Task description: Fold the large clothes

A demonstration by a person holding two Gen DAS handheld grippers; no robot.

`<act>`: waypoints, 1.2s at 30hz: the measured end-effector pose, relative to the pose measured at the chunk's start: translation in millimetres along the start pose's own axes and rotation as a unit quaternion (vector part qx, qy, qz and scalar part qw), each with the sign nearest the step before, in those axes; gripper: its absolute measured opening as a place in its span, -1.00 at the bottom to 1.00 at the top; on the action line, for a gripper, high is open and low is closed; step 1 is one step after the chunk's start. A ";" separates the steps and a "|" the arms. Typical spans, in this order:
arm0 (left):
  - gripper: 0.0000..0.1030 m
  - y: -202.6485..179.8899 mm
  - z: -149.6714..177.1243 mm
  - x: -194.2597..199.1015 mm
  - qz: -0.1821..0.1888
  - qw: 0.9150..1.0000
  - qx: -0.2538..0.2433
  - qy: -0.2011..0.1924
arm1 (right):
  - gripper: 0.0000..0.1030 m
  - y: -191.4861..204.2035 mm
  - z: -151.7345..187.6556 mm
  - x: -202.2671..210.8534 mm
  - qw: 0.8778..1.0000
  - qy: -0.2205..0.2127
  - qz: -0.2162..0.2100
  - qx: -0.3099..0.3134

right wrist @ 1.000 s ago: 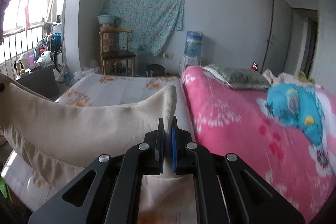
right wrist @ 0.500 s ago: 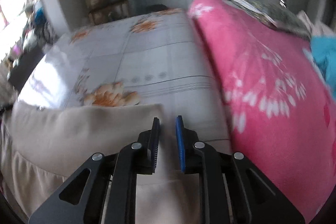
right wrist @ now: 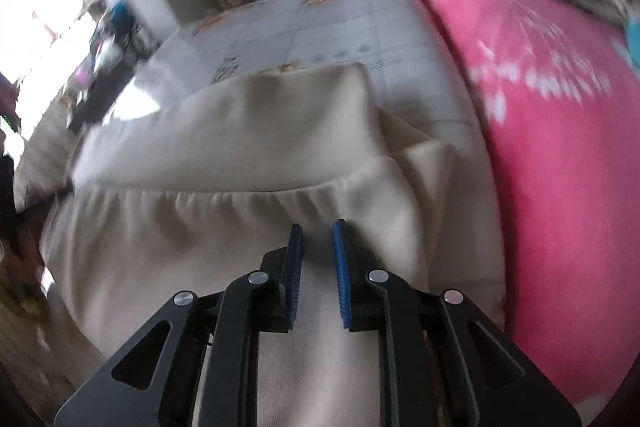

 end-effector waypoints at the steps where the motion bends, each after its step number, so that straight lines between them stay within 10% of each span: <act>1: -0.21 0.2 -1.0 13.7 -0.005 1.000 -0.010 -0.012 | -0.65 0.8 -1.0 8.1 1.000 -0.006 0.016 0.007; 6: -0.02 -13.2 20.9 72.2 0.047 0.998 -0.019 -0.041 | -0.56 32.6 19.4 70.4 0.996 -0.050 0.010 0.078; 11: 0.07 1.3 70.9 52.1 -0.002 1.000 -0.006 0.009 | -0.44 17.5 76.0 66.4 0.995 -0.011 0.040 0.093; 17: 0.07 -2.9 47.8 92.3 -0.020 0.998 0.010 -0.065 | -0.18 43.2 57.1 99.4 0.994 -0.051 0.058 0.076; 24: 0.44 -87.5 52.3 77.0 0.024 0.994 -0.049 -0.090 | 0.35 131.2 66.4 58.0 0.995 -0.057 -0.048 0.069; 28: 0.57 -107.2 82.1 52.6 0.000 0.994 -0.082 -0.076 | 0.47 150.3 94.8 29.2 0.990 -0.048 0.005 0.132; 36: 0.68 -73.0 82.3 73.5 0.001 0.998 -0.026 -0.052 | 0.48 72.5 79.3 73.0 0.993 -0.087 0.066 0.044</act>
Point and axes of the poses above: each gripper's, at about its wrist camera, not at the fingertips, and x roughly against the way its jaws point, y to its left, z to its underside, the point moved 10 cm from there along -x, roughly the way its jaws point, and after that the axes turned 13 degrees about -y, right-handed, at the moved point
